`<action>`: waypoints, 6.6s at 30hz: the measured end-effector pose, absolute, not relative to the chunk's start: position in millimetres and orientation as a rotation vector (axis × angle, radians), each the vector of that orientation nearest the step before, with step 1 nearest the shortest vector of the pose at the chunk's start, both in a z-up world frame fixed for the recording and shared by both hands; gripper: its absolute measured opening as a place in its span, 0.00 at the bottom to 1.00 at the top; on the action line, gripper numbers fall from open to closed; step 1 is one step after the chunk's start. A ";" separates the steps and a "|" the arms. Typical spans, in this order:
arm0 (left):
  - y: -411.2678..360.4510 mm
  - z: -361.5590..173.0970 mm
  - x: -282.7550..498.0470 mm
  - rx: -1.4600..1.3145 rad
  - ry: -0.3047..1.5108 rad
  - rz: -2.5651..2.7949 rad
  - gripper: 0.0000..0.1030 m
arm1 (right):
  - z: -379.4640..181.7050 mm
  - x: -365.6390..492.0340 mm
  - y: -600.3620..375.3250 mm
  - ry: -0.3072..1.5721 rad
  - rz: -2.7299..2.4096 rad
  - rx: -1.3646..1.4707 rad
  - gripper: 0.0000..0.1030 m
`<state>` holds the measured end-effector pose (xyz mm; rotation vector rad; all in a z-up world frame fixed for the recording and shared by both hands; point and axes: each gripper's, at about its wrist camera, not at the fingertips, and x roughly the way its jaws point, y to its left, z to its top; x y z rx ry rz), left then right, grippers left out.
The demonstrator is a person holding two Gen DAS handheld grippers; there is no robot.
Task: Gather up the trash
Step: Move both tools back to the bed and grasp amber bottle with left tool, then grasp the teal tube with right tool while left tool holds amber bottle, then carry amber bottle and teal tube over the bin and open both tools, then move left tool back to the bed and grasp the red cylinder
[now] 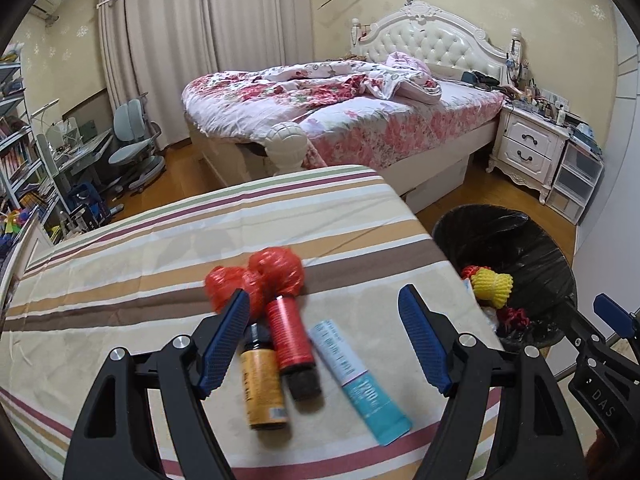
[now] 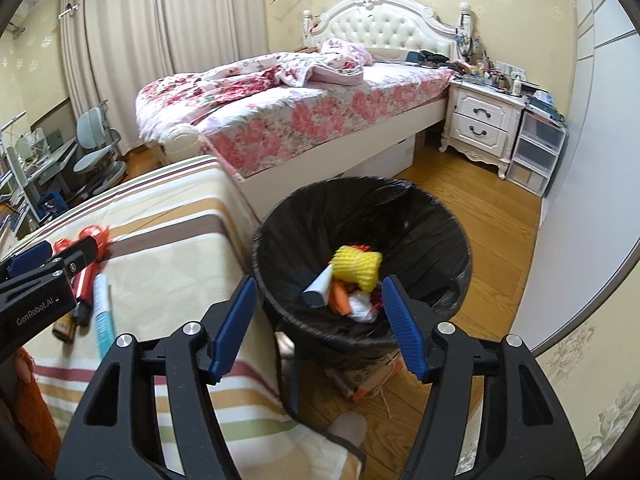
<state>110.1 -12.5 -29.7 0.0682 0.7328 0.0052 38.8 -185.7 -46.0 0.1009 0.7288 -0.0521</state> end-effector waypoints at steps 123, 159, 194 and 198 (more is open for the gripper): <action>-74.8 -11.1 127.2 0.067 0.647 -0.257 0.24 | -14.1 63.1 -212.3 0.641 -0.051 0.061 0.20; -153.5 -49.0 190.3 0.163 0.729 -0.268 0.24 | -59.1 113.3 -272.4 0.704 -0.143 0.128 0.20; -88.9 -42.4 143.1 0.127 0.738 -0.138 0.68 | -67.9 64.7 -241.2 0.753 -0.155 0.140 0.56; -75.7 -44.0 129.6 0.116 0.742 -0.105 0.68 | -67.0 53.6 -226.4 0.756 -0.128 0.133 0.56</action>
